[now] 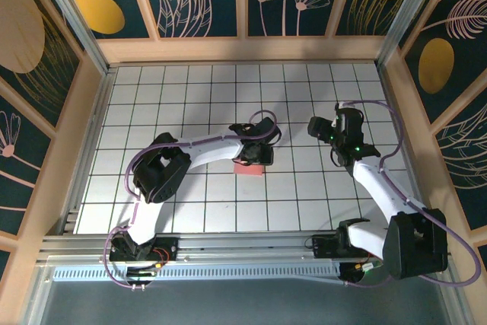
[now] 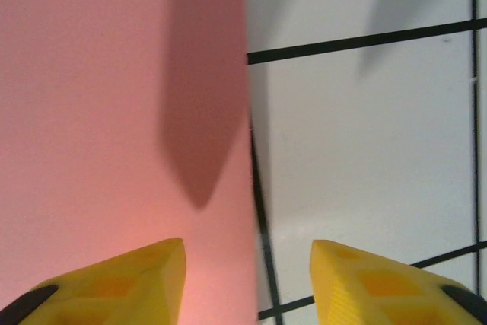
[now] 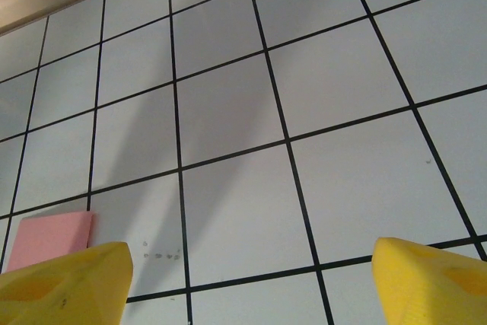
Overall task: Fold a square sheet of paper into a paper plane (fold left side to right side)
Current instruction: Turn over the paper at the center of the table, then third fold the triangle at the center of the table.
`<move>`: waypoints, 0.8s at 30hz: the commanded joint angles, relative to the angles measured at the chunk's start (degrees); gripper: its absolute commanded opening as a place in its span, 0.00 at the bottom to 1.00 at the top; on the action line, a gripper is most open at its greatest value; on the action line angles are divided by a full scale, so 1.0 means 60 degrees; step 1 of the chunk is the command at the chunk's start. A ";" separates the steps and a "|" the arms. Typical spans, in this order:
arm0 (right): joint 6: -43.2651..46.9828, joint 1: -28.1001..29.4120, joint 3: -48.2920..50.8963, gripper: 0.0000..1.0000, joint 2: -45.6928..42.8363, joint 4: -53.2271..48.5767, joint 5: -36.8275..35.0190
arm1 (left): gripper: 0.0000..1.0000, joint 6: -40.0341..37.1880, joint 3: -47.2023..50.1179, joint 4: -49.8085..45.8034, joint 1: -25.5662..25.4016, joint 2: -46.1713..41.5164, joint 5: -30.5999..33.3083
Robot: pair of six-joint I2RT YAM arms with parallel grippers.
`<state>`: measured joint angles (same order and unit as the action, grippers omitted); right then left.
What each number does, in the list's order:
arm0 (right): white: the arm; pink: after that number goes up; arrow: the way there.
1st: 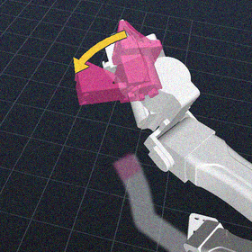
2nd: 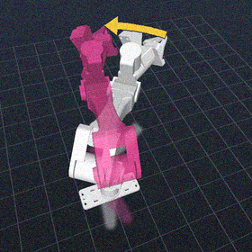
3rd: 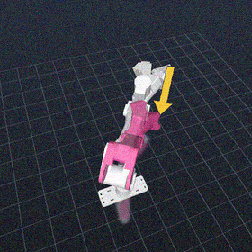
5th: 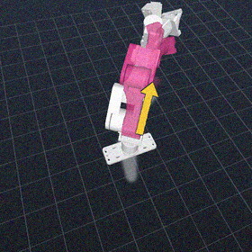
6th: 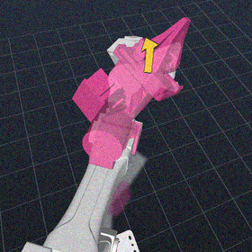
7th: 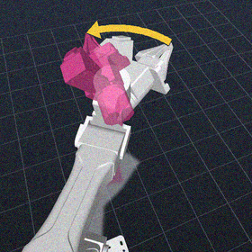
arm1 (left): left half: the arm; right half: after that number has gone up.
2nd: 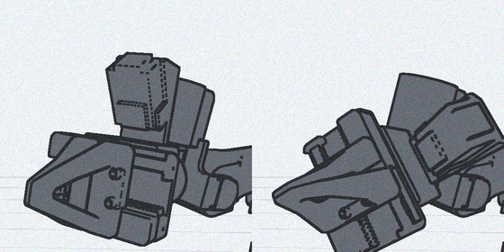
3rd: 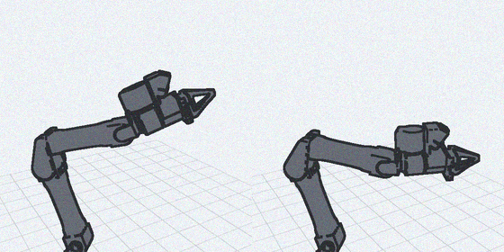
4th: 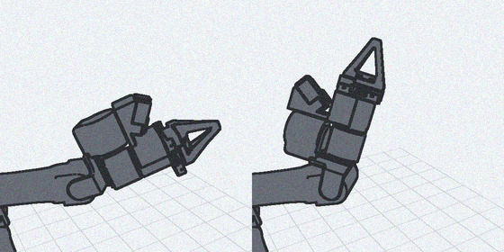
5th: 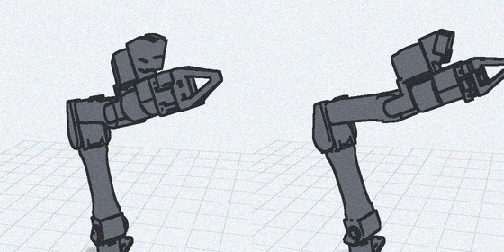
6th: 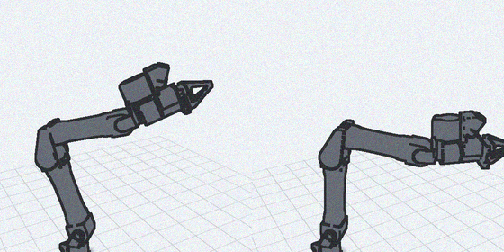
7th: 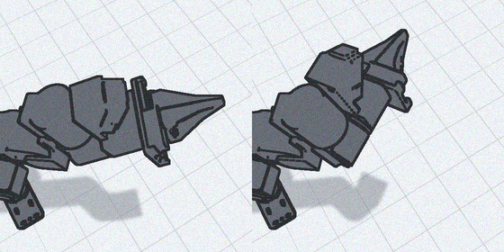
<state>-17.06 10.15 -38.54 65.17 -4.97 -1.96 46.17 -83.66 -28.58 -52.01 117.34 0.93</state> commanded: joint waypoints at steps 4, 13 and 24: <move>0.0043 -0.0097 -0.0140 0.82 0.0252 0.0011 0.1001 | 0.60 -0.0042 0.0233 0.1633 0.0335 -0.0877 -0.1345; -0.0203 -0.0104 -0.0780 0.75 0.1303 -0.0201 0.4091 | 0.66 -0.0245 0.2181 0.4013 0.1992 -0.2920 -0.1851; -0.1207 0.0773 -0.0961 0.56 0.2867 0.0488 0.5270 | 0.72 0.0540 0.5844 0.6530 0.4200 -0.5479 -0.1057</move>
<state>-21.96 12.86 -42.04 80.38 -4.56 26.83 46.89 -53.15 4.29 -28.08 86.24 -6.55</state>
